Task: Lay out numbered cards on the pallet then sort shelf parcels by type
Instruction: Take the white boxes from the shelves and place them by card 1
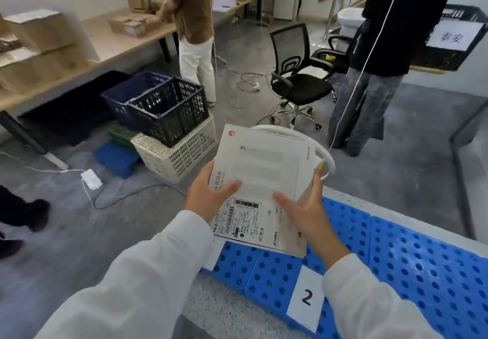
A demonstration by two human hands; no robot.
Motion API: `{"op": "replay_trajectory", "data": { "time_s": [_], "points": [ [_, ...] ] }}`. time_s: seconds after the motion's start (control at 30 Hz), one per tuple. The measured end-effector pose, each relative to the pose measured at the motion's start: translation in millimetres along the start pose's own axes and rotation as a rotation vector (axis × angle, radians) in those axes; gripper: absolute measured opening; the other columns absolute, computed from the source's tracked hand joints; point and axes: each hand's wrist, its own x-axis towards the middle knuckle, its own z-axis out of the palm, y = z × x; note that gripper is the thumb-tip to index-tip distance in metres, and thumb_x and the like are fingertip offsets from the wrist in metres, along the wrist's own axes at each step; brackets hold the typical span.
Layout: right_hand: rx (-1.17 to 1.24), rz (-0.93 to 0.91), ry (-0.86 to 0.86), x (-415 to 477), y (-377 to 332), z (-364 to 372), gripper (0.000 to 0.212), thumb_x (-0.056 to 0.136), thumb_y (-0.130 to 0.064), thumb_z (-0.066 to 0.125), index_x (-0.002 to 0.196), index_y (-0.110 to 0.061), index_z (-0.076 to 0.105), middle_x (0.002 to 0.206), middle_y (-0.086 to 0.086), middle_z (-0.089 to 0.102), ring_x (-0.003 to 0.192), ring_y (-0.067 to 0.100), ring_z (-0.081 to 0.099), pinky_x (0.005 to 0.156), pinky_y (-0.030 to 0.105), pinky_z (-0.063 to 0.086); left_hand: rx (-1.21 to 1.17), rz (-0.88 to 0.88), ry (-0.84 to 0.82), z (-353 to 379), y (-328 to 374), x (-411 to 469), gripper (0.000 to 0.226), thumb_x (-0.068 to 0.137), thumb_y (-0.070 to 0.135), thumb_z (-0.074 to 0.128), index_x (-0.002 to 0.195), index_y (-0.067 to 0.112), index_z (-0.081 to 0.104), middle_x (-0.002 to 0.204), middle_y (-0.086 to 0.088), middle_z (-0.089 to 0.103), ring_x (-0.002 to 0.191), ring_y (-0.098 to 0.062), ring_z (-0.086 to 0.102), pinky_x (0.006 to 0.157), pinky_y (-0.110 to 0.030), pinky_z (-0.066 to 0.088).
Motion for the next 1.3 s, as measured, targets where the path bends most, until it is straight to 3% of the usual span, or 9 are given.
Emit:
{"op": "replay_trajectory", "data": {
  "time_s": [0.2, 0.43, 0.6, 0.7, 0.83, 1.0, 1.1, 1.3],
  "points": [
    [-0.005, 0.018, 0.052, 35.7, -1.5, 13.6, 0.100, 0.075, -0.032, 0.080, 0.148, -0.037, 0.013, 0.143, -0.014, 0.037, 0.129, 0.009, 0.039, 0.105, 0.035, 0.039, 0.010, -0.022, -0.058, -0.1, -8.9, 53.1, 0.060, 0.075, 0.031, 0.079, 0.129, 0.031, 0.052, 0.107, 0.013, 0.068, 0.098, -0.006, 0.066, 0.086, -0.038, 0.057],
    [-0.047, 0.055, 0.154, 79.1, 0.3, 42.8, 0.096, 0.074, -0.035, 0.081, 0.146, -0.038, 0.016, 0.144, -0.012, 0.038, 0.131, 0.012, 0.040, 0.107, 0.042, 0.041, 0.042, -0.025, -0.142, -10.4, -19.8, 121.0, 0.054, 0.076, 0.035, 0.078, 0.124, 0.032, 0.054, 0.104, 0.014, 0.068, 0.096, -0.008, 0.065, 0.084, -0.037, 0.057],
    [-0.081, 0.103, 0.210, 105.9, 4.9, 69.3, 0.096, 0.074, -0.035, 0.081, 0.146, -0.033, 0.018, 0.145, -0.009, 0.038, 0.133, 0.013, 0.039, 0.109, 0.045, 0.039, 0.066, -0.042, -0.200, -21.6, -26.8, 160.0, 0.056, 0.079, 0.033, 0.077, 0.128, 0.030, 0.051, 0.104, 0.016, 0.064, 0.094, -0.003, 0.061, 0.069, -0.017, 0.046],
    [-0.091, 0.123, 0.234, 120.2, 8.3, 80.1, 0.098, 0.070, -0.039, 0.083, 0.144, -0.033, 0.020, 0.145, -0.009, 0.039, 0.132, 0.014, 0.041, 0.109, 0.045, 0.040, 0.061, -0.061, -0.260, -25.0, -33.5, 179.6, 0.053, 0.081, 0.033, 0.075, 0.127, 0.028, 0.051, 0.103, 0.016, 0.063, 0.089, 0.004, 0.058, 0.063, -0.013, 0.042],
    [-0.116, 0.142, 0.283, 134.1, 12.1, 91.1, 0.094, 0.073, -0.029, 0.082, 0.145, -0.027, 0.021, 0.142, -0.008, 0.041, 0.129, 0.012, 0.042, 0.108, 0.039, 0.040, 0.052, -0.106, -0.338, -25.5, -44.0, 202.8, 0.050, 0.082, 0.033, 0.074, 0.126, 0.024, 0.053, 0.107, 0.010, 0.065, 0.095, -0.007, 0.062, 0.064, -0.016, 0.044],
    [-0.148, 0.190, 0.304, 142.9, 20.2, 103.7, 0.092, 0.076, -0.029, 0.080, 0.145, -0.027, 0.019, 0.141, -0.009, 0.040, 0.129, 0.012, 0.041, 0.107, 0.037, 0.039, 0.036, -0.130, -0.377, -28.6, -54.2, 218.4, 0.048, 0.083, 0.032, 0.073, 0.125, 0.025, 0.052, 0.100, 0.015, 0.063, 0.088, 0.000, 0.059, 0.062, -0.016, 0.043],
    [-0.160, 0.209, 0.304, 146.9, 21.8, 104.0, 0.092, 0.078, -0.030, 0.078, 0.146, -0.027, 0.017, 0.142, -0.009, 0.039, 0.127, 0.010, 0.040, 0.102, 0.031, 0.038, 0.038, -0.139, -0.399, -28.0, -58.3, 221.3, 0.049, 0.083, 0.031, 0.073, 0.126, 0.027, 0.051, 0.101, 0.015, 0.062, 0.090, -0.005, 0.059, 0.063, -0.016, 0.041],
    [-0.194, 0.244, 0.292, 151.0, 27.5, 101.7, 0.092, 0.079, -0.035, 0.077, 0.147, -0.029, 0.016, 0.144, -0.008, 0.039, 0.129, 0.013, 0.040, 0.103, 0.035, 0.039, 0.033, -0.151, -0.395, -21.7, -66.0, 224.5, 0.052, 0.081, 0.033, 0.074, 0.127, 0.027, 0.050, 0.111, 0.010, 0.063, 0.101, -0.012, 0.061, 0.066, -0.019, 0.043]
  ]
}}
